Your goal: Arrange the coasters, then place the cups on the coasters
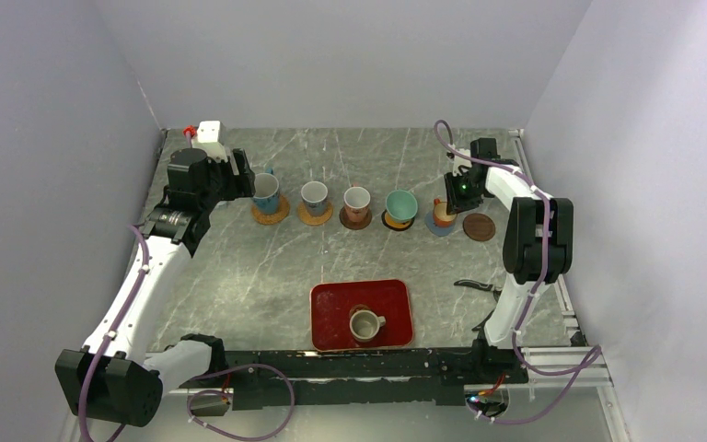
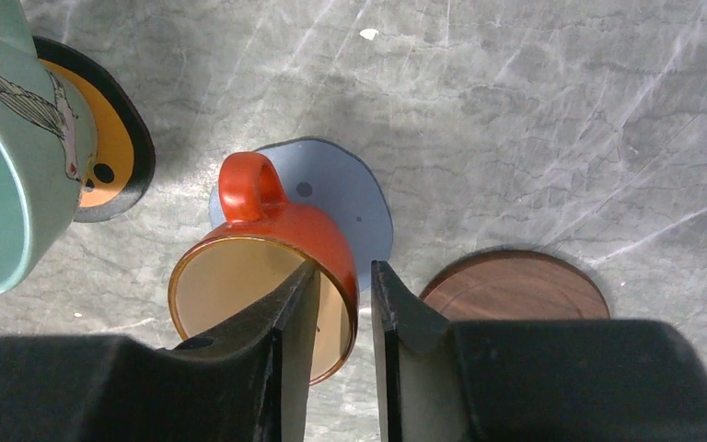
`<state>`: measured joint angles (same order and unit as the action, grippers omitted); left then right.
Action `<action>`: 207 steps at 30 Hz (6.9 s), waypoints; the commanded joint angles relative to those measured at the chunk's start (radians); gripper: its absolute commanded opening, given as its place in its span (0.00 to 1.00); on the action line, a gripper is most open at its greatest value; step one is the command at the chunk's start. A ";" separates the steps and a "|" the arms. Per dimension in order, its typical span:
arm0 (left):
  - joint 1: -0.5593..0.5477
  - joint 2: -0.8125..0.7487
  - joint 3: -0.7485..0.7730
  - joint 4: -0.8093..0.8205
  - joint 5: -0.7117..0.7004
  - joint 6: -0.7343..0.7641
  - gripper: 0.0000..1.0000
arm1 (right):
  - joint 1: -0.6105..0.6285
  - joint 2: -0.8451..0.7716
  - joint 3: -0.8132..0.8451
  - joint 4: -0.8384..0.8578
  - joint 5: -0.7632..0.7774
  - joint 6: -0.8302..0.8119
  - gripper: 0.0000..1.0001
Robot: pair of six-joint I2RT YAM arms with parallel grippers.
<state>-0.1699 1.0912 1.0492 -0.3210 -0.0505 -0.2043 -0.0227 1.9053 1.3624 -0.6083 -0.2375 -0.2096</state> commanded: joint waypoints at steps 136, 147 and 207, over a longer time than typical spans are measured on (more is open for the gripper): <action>-0.050 -0.020 0.029 0.011 0.035 -0.013 0.80 | 1.295 -0.581 -0.498 -0.099 0.579 1.196 0.45; -0.050 -0.015 0.031 0.011 0.037 -0.013 0.80 | 1.294 -0.505 -0.466 -0.088 0.601 1.171 0.36; -0.058 0.085 -0.023 0.054 -0.056 0.025 0.79 | -0.196 -0.473 -0.049 0.009 -0.181 0.009 0.00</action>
<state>-0.2176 1.1706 1.0332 -0.3069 -0.0765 -0.2001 -0.1329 1.3983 1.2476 -0.6628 -0.2749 -0.1127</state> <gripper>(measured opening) 0.794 0.023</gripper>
